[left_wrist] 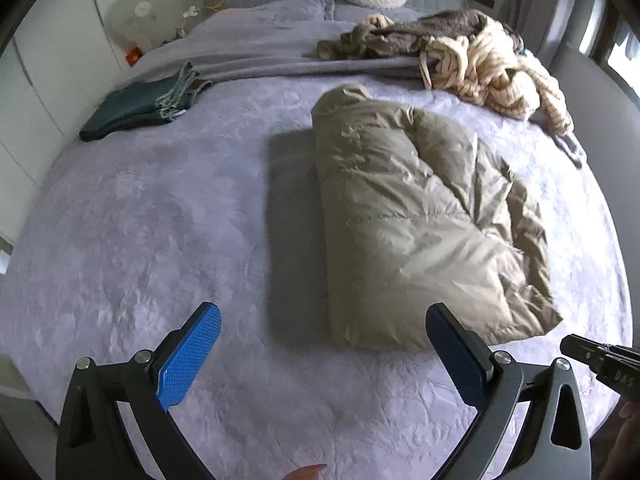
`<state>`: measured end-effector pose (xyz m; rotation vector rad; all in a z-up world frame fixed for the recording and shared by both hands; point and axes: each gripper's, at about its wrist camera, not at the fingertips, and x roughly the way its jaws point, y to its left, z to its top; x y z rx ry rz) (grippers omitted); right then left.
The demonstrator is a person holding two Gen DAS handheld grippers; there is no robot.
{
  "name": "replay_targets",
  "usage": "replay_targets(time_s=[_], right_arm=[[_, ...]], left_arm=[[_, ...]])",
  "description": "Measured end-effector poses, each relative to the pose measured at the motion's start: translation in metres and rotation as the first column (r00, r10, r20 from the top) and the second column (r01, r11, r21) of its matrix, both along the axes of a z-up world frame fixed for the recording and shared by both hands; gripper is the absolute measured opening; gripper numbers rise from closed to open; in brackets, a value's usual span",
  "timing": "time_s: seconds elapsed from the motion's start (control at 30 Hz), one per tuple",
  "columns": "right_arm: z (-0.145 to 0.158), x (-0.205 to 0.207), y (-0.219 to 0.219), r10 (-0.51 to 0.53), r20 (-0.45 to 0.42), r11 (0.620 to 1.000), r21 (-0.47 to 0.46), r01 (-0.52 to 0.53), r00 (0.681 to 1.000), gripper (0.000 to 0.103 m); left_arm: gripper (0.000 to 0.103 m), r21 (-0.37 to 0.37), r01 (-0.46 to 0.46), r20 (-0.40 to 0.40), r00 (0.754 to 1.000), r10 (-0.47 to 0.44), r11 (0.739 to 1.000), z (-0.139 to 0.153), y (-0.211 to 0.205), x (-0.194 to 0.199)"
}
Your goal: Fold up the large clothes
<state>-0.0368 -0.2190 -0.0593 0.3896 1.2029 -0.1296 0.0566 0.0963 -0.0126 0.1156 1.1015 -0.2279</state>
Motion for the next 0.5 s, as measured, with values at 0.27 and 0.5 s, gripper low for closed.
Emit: replay_targets(time_s=[0.27, 0.5], right_arm=[[0.042, -0.017, 0.004, 0.061, 0.108, 0.995, -0.09, -0.051, 0.992, 0.072], [0.079, -0.036, 0.003, 0.069, 0.184, 0.984, -0.174, -0.037, 0.981, 0.083]], left_arm=[[0.103, -0.002, 0.0, 0.031, 1.0, 0.0, 1.0, 0.034, -0.001, -0.035], [0.103, -0.009, -0.038, 0.074, 0.996, 0.039, 0.999, 0.073, -0.009, -0.065]])
